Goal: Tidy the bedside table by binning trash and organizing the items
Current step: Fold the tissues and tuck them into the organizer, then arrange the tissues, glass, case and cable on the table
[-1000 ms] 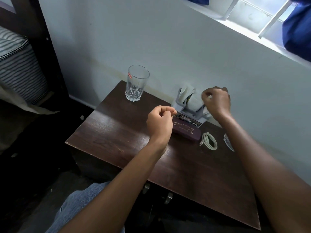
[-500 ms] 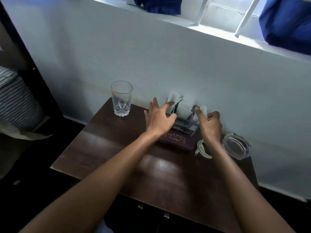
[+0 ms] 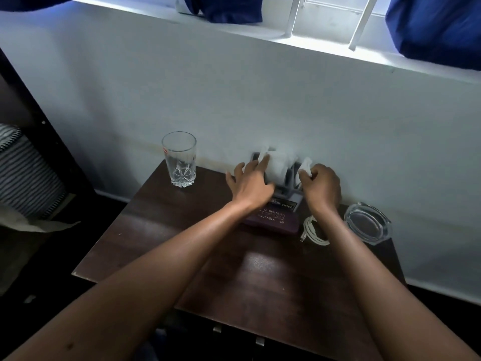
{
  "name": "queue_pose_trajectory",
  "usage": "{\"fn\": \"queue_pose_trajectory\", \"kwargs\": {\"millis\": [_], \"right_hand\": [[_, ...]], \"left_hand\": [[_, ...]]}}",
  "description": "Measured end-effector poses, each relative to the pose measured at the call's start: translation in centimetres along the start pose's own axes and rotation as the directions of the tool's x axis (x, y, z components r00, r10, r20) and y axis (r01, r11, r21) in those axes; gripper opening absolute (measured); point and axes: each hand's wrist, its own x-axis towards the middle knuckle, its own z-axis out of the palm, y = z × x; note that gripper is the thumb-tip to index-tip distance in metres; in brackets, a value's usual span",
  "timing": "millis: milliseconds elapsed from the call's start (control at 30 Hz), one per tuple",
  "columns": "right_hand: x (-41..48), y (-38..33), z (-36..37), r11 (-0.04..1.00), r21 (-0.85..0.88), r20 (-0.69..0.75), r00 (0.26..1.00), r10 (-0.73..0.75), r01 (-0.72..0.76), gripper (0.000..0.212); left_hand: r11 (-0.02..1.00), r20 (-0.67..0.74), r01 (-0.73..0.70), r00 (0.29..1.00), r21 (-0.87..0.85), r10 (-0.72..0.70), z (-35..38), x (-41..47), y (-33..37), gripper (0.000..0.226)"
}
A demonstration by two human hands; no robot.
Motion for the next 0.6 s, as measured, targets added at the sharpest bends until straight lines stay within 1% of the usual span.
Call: {"fn": "queue_pose_trajectory", "kwargs": {"millis": [67,100,167,200,267,367,433,500,600], "right_hand": [[-0.1,0.2,-0.2,0.998,0.047,0.024,0.999,0.029,-0.030,0.035],[-0.2,0.2,-0.4,0.994,0.086,0.022,0.998,0.059,-0.061,0.035],[-0.6,0.1,-0.9,0.979,0.175,-0.023,0.993,0.113,-0.107,0.039],[-0.9,0.0,-1.3,0.968,0.221,-0.056,0.989,0.137,-0.121,0.038],[-1.9,-0.4,-2.1,0.938,0.310,-0.109,0.974,0.197,-0.155,0.028],[-4.1,-1.2,-2.9,0.914,0.369,-0.127,0.965,0.231,-0.171,0.018],[-5.4,-1.6,-2.8,0.920,0.368,-0.122,0.974,0.193,-0.136,0.014],[-6.2,-1.9,-2.5,0.927,0.361,-0.107,0.983,0.147,-0.099,0.016],[-7.1,-2.2,-1.8,0.937,0.349,-0.101,0.992,0.069,-0.029,0.023]], "left_hand": [[0.997,-0.035,0.009,0.999,-0.071,-0.011,-0.1,-0.1,0.1,0.060],[0.993,-0.087,0.014,0.996,-0.117,-0.024,-0.3,-0.2,0.1,0.055],[0.985,-0.213,0.010,0.976,-0.175,-0.047,-0.7,-0.4,0.0,0.040],[0.984,-0.245,0.003,0.968,-0.181,-0.048,-0.9,-0.5,-0.2,0.034],[0.992,-0.217,-0.022,0.976,-0.128,-0.006,-0.8,-0.5,-0.6,0.027],[0.999,-0.117,-0.045,0.992,-0.016,0.043,-0.4,-0.4,-0.8,0.032],[0.999,-0.094,-0.049,0.994,0.018,0.051,-0.3,-0.1,-0.8,0.037],[0.997,-0.064,-0.050,0.996,0.064,0.054,-0.4,0.1,-0.6,0.046],[0.999,-0.036,0.017,0.999,0.037,-0.016,-0.6,-0.1,-0.5,0.058]]}}
